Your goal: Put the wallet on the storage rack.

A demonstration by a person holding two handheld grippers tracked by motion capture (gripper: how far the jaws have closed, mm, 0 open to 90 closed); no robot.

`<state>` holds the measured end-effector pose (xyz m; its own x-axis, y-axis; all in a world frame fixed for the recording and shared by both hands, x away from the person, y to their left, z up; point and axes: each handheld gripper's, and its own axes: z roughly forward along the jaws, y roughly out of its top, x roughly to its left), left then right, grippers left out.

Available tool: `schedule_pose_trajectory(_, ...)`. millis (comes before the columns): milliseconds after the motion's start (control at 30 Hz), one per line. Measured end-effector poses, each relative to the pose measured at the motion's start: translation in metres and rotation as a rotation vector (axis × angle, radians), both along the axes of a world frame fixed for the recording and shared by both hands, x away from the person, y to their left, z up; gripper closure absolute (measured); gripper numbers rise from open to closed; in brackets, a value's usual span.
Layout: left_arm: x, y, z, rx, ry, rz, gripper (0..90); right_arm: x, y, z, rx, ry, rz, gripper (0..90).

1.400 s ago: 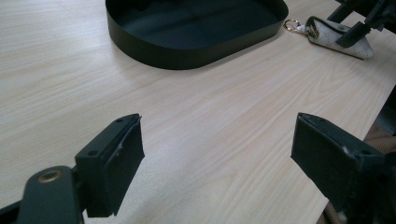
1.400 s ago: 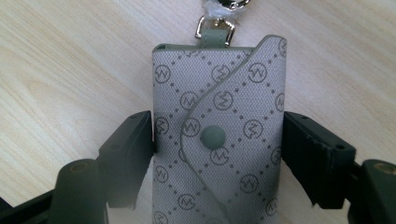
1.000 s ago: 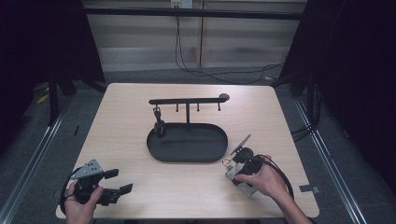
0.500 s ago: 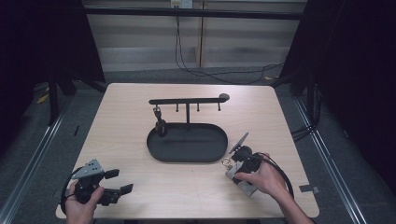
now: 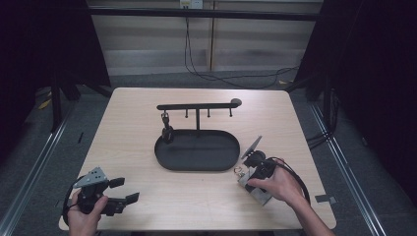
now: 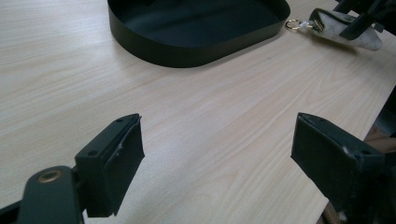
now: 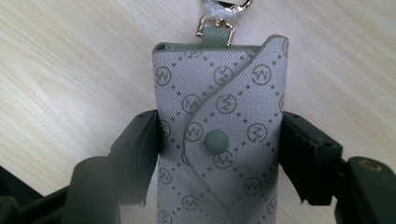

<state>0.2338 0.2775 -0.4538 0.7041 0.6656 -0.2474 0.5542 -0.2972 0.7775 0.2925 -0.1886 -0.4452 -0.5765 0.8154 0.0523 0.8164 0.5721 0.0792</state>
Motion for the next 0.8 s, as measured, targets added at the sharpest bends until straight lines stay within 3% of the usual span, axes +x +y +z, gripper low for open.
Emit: schedule_pose_trajectory(800,0.0,-0.002,0.0,0.005,0.007,-0.015,16.5,0.009,-0.006,0.026,0.047,0.02,-0.014,33.5)
